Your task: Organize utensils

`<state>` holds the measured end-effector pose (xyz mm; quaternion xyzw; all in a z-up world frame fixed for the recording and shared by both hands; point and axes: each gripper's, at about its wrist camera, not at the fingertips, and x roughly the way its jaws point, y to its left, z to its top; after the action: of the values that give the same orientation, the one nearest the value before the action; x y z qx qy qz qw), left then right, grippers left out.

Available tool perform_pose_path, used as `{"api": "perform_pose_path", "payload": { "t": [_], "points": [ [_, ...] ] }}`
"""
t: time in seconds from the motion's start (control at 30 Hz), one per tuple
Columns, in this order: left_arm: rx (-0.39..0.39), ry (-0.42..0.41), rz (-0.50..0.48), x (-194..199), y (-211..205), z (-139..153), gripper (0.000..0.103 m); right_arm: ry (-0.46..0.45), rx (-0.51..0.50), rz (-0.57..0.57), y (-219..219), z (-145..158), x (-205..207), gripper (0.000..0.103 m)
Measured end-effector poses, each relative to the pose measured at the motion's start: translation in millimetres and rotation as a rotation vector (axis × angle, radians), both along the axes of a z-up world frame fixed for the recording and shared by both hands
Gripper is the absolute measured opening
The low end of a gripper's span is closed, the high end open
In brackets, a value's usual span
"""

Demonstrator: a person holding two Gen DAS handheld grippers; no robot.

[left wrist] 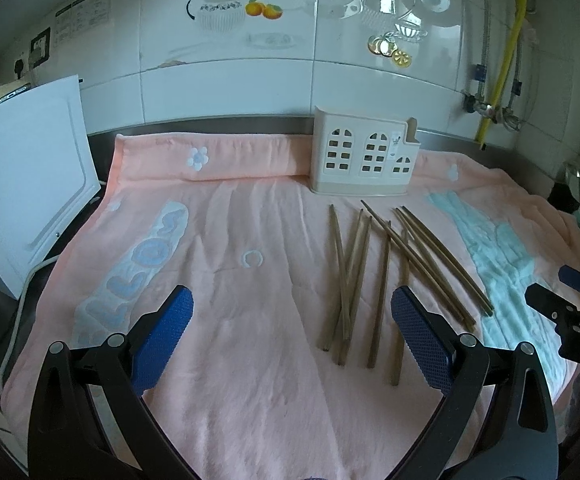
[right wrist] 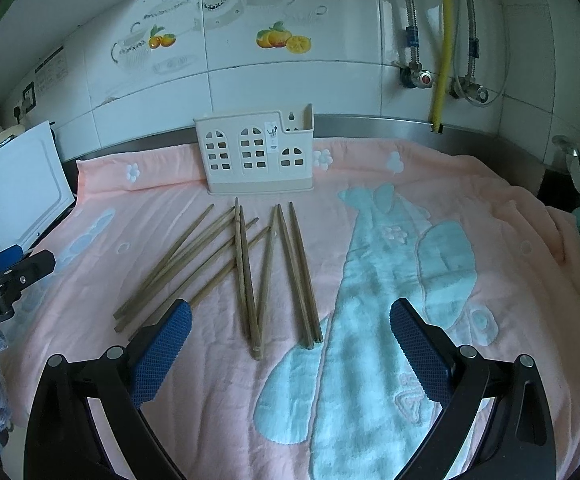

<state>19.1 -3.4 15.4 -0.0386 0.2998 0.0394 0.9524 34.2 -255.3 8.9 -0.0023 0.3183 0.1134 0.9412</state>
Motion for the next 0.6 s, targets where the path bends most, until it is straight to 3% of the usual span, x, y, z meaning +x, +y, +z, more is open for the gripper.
{"api": "perform_pose_path", "payload": {
  "t": [0.6],
  "points": [
    [-0.007,0.059,-0.010,28.3,-1.9,-11.4,0.097,0.049,-0.001,0.004,1.5,-11.5,24.5,0.096]
  ]
}}
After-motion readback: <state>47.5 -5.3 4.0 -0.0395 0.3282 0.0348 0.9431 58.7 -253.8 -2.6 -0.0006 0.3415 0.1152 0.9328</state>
